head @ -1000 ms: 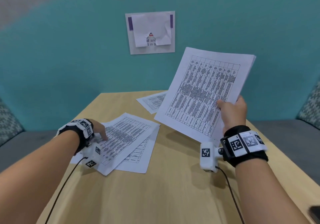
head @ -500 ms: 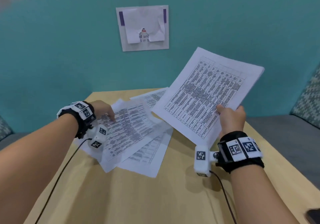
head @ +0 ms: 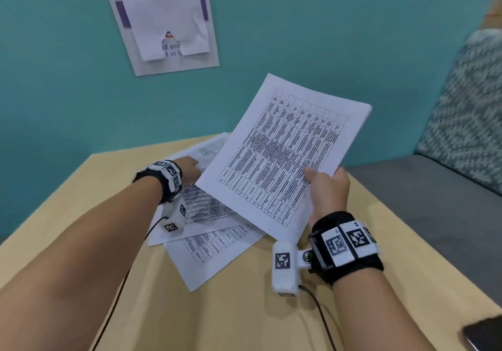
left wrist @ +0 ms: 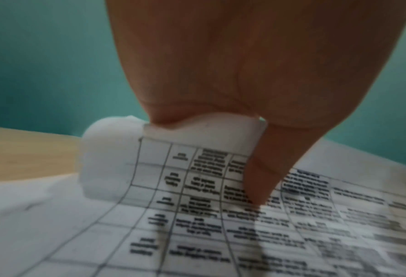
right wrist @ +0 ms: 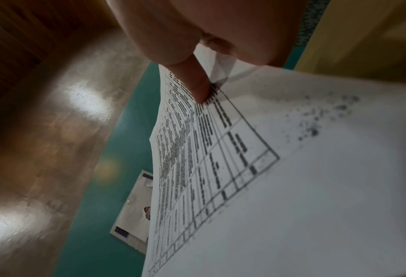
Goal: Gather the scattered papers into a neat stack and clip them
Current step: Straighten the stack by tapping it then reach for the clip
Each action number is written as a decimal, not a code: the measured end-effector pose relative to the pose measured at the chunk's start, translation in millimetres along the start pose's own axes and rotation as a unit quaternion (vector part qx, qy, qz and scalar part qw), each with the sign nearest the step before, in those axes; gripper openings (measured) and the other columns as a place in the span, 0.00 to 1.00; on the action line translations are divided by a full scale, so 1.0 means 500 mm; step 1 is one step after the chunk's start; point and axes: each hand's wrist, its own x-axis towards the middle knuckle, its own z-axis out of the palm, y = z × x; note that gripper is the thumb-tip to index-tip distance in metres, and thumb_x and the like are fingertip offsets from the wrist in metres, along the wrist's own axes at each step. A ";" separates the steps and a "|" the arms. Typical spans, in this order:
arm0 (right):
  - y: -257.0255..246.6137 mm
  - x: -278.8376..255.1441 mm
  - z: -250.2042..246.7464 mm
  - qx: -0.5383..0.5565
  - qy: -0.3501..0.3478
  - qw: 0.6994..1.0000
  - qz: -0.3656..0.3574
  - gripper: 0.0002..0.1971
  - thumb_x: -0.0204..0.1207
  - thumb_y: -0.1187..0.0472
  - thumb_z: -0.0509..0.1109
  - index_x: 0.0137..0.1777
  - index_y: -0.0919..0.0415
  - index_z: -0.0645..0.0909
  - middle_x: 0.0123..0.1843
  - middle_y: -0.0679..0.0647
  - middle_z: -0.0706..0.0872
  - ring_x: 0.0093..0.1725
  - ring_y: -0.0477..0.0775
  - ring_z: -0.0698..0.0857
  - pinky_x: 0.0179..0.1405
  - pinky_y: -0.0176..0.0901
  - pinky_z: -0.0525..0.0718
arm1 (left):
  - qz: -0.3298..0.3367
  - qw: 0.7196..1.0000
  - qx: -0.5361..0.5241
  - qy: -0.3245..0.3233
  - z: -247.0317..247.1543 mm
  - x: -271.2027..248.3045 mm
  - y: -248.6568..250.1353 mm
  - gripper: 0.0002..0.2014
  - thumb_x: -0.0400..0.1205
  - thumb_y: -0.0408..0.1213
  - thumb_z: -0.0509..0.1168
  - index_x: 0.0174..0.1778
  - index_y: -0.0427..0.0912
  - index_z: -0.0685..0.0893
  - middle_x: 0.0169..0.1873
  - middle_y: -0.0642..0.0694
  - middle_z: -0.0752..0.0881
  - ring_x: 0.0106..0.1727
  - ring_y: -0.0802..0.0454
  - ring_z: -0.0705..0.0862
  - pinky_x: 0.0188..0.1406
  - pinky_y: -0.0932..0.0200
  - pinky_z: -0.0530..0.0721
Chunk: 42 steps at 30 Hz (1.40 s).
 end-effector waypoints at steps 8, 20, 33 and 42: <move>-0.006 -0.003 -0.004 0.004 -0.002 1.000 0.008 0.17 0.80 0.73 0.69 0.54 0.46 0.79 0.50 0.42 0.86 0.52 0.49 0.85 0.63 0.51 0.83 | -0.062 0.997 -0.030 0.027 -0.028 -0.051 -0.032 0.17 0.71 0.33 0.80 0.54 0.32 0.90 0.49 0.35 0.89 0.48 0.39 0.86 0.42 0.55 0.80; -0.005 0.006 -0.022 0.012 0.006 1.000 0.025 0.16 0.81 0.73 0.69 0.56 0.48 0.79 0.49 0.43 0.86 0.48 0.46 0.85 0.56 0.48 0.82 | -0.159 0.983 0.028 -0.083 -0.032 -0.085 -0.056 0.27 0.68 0.51 0.85 0.50 0.35 0.83 0.50 0.39 0.87 0.46 0.43 0.83 0.46 0.55 0.80; 0.005 0.004 -0.026 0.004 -0.013 0.999 0.035 0.16 0.82 0.73 0.68 0.64 0.54 0.81 0.56 0.51 0.87 0.57 0.57 0.86 0.59 0.52 0.84 | -0.229 0.963 -0.049 -0.133 -0.053 -0.142 -0.071 0.34 0.78 0.40 0.79 0.77 0.27 0.77 0.73 0.29 0.82 0.70 0.33 0.83 0.69 0.42 0.83; 0.014 0.002 -0.019 -0.008 -0.024 0.999 0.024 0.16 0.81 0.73 0.68 0.63 0.54 0.82 0.60 0.52 0.88 0.58 0.57 0.86 0.61 0.51 0.83 | -0.235 0.961 -0.096 -0.110 -0.093 -0.205 -0.107 0.10 0.78 0.35 0.78 0.44 0.31 0.86 0.38 0.37 0.88 0.37 0.39 0.85 0.43 0.49 0.84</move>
